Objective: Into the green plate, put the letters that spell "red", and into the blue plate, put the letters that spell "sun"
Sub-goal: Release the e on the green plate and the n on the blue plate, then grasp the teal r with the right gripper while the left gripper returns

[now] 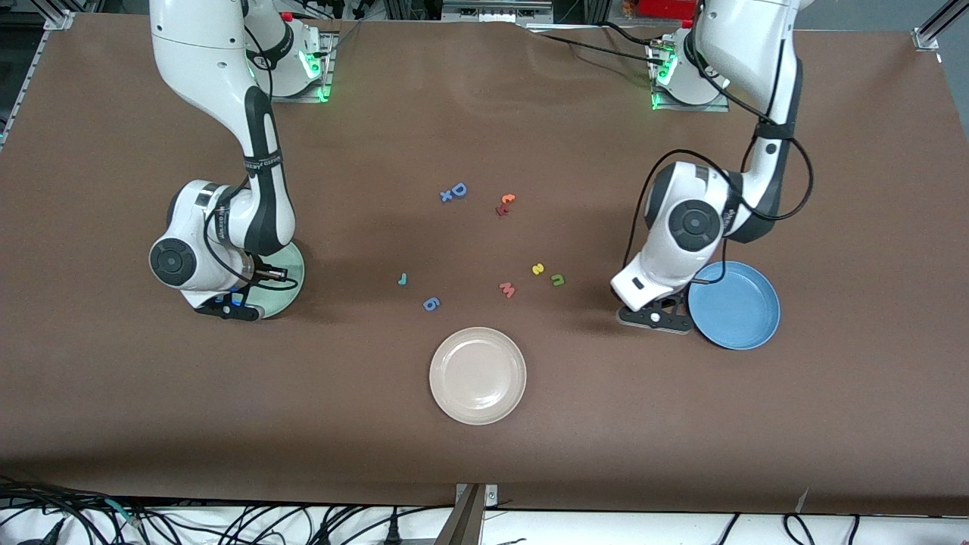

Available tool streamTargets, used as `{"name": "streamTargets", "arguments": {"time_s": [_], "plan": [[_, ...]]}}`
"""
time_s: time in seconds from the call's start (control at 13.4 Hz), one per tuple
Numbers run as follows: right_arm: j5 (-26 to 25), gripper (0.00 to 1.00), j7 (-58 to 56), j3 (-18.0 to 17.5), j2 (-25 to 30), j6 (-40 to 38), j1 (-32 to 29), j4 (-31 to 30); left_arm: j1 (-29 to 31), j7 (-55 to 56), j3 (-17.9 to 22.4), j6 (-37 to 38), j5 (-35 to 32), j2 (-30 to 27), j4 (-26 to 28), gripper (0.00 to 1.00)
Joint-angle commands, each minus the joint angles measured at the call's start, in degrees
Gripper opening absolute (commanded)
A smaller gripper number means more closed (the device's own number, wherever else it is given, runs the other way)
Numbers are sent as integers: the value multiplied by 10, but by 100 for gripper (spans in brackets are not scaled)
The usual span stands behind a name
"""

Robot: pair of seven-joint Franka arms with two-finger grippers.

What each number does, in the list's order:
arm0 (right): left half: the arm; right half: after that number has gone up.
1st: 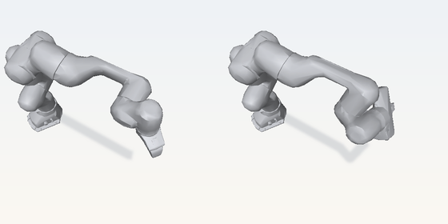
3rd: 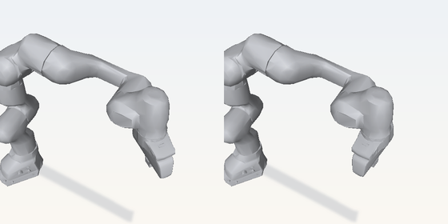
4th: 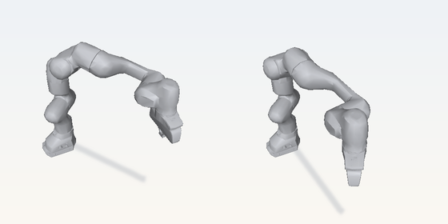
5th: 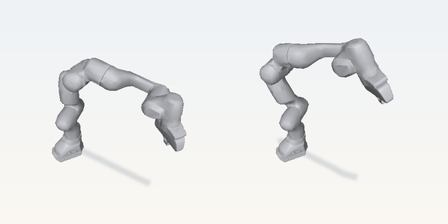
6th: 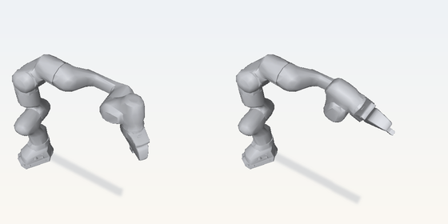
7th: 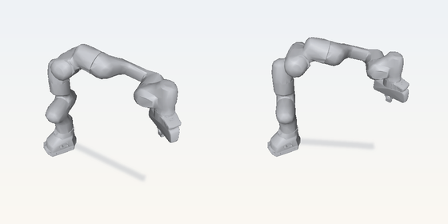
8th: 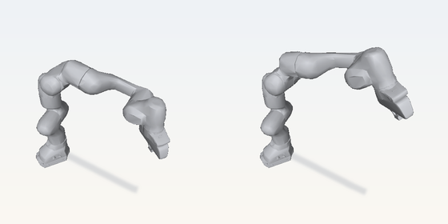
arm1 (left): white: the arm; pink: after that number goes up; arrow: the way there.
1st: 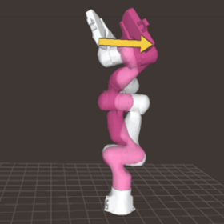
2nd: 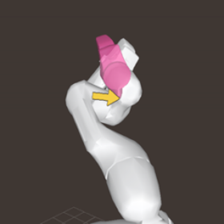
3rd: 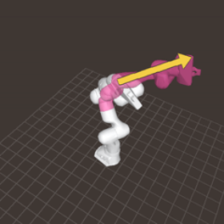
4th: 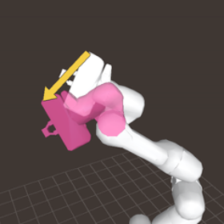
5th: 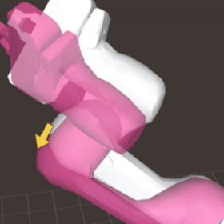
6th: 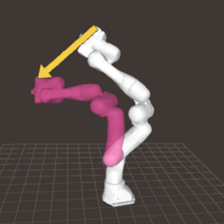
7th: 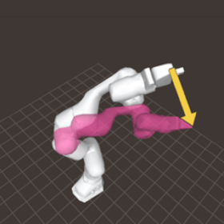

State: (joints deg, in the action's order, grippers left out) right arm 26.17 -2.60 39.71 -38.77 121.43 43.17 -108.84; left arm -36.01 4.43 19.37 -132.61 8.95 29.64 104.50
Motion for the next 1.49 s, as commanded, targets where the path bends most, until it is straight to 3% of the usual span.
{"name": "streamTargets", "arguments": {"time_s": [0.0, 0.22, 0.52, 0.82, 0.97, 1.12, 1.19, 1.42], "plan": [[8, 88, -5, -5, 27, -5, 0, 4, 25, -36, -4, 45, 1, -33, 10, 0], [7, 88, 64, -6, 58, -30, 34, 23, 55, -50, -6, 77, 1, -46, 35, 0], [9, 88, 197, -18, 46, -27, 86, 81, 108, -121, -6, 81, 1, -50, 47, 0], [10, 88, 310, -80, 4, 19, 89, 123, 162, -181, -11, 81, 0, -49, 42, 0], [10, 88, 335, -106, -14, 57, 88, 123, 203, -195, -39, 77, 0, -42, 41, 0], [14, 87, 349, -124, -29, 85, 87, 123, 210, -195, -45, 75, 0, -37, 41, 0], [40, 87, 355, -132, -32, 89, 87, 123, 211, -195, -45, 75, 0, -29, 43, 0], [64, 87, 349, -134, -40, 93, 90, 123, 214, -193, -46, 54, 1, -12, 42, 0]]}}
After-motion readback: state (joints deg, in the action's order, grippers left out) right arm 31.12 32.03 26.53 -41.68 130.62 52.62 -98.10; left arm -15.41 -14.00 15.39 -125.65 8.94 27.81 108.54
